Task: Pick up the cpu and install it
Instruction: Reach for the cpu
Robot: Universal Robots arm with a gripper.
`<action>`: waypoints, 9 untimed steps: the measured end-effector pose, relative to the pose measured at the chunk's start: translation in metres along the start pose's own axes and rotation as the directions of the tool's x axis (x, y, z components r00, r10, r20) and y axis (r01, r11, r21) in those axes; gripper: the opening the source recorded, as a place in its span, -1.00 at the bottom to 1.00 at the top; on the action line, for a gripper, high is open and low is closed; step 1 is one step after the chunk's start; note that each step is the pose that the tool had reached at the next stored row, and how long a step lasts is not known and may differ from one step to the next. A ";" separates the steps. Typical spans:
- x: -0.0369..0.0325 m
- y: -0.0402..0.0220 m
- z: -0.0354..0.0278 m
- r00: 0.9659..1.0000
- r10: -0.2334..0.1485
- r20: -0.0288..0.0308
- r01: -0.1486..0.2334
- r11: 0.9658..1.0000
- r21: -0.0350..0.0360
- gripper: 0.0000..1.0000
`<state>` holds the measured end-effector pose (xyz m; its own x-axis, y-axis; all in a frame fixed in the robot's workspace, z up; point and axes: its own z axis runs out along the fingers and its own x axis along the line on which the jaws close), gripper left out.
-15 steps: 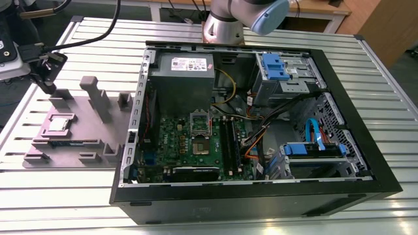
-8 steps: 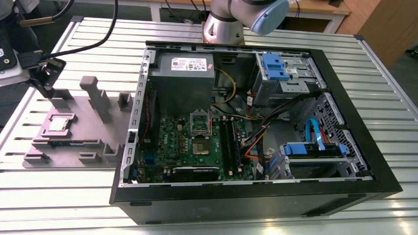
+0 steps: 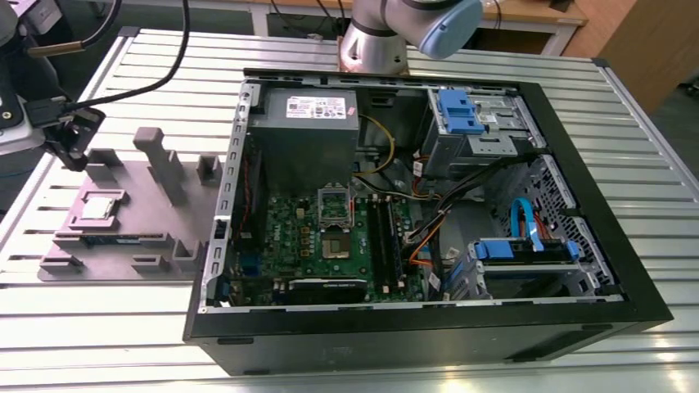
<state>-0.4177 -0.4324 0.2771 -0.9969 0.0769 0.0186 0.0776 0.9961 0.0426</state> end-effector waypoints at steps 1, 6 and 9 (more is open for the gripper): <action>0.0007 -0.0001 0.0011 1.000 0.000 0.000 0.000 1.000 0.000 -0.79; 0.0047 -0.0010 0.0074 1.000 0.000 0.000 0.000 1.000 0.000 -0.79; 0.0064 -0.0020 0.0124 1.000 0.000 0.000 0.000 1.000 0.000 -0.79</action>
<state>-0.4244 -0.4333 0.2648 -0.9969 0.0768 0.0187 0.0775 0.9961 0.0425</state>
